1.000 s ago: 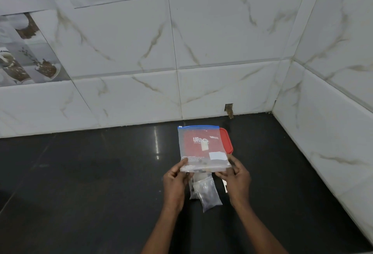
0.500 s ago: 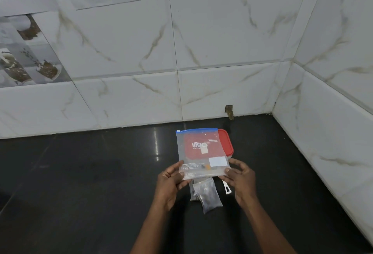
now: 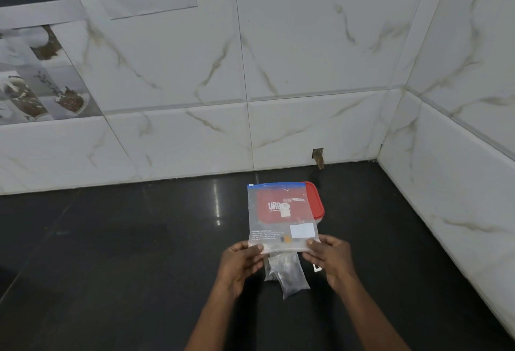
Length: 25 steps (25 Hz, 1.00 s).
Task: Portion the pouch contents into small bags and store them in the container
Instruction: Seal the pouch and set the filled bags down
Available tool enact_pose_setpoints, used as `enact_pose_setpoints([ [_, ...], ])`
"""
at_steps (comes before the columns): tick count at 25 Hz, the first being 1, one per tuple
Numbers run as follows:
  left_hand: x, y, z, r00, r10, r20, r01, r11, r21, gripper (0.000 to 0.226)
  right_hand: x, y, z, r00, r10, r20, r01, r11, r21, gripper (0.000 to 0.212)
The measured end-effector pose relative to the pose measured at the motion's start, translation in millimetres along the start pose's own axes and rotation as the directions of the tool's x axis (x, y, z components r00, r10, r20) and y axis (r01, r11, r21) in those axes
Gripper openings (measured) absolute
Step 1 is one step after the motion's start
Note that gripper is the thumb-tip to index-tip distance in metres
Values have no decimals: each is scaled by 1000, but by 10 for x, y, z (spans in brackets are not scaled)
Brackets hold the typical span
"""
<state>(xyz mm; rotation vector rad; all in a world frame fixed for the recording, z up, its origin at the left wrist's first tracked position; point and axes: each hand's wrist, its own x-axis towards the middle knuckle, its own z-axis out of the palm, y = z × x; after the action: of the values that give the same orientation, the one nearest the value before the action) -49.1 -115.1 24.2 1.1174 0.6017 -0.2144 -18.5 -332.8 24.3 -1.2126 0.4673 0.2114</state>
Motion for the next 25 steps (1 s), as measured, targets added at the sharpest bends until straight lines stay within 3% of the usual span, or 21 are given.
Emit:
enact_pose_setpoints([
  [3, 33, 21, -8, 1000, -7, 18, 7, 1000, -1, 5, 0, -10, -18, 998, 44, 37, -43, 999, -24, 16],
  [8, 58, 29, -22, 999, -18, 28, 17, 1000, 24, 10, 16, -17, -47, 992, 117, 56, -121, 990, 75, 20],
  [13, 145, -33, -51, 996, 9, -85, -10, 1000, -7, 10, 41, -26, -73, 991, 129, 42, -134, 984, 121, 20],
  [15, 141, -37, -55, 999, -30, -45, 30, 1000, -5, 7, 53, -52, -81, 993, 113, 41, -115, 991, 65, 23],
  [18, 158, 30, -57, 997, -62, 39, 60, 997, 48, 26, 53, -85, -58, 997, 66, 41, -64, 997, -45, 19],
  [25, 162, 109, -34, 991, 68, 111, -73, 997, 40, 23, 70, -160, -36, 990, 45, 135, -42, 999, -28, 15],
])
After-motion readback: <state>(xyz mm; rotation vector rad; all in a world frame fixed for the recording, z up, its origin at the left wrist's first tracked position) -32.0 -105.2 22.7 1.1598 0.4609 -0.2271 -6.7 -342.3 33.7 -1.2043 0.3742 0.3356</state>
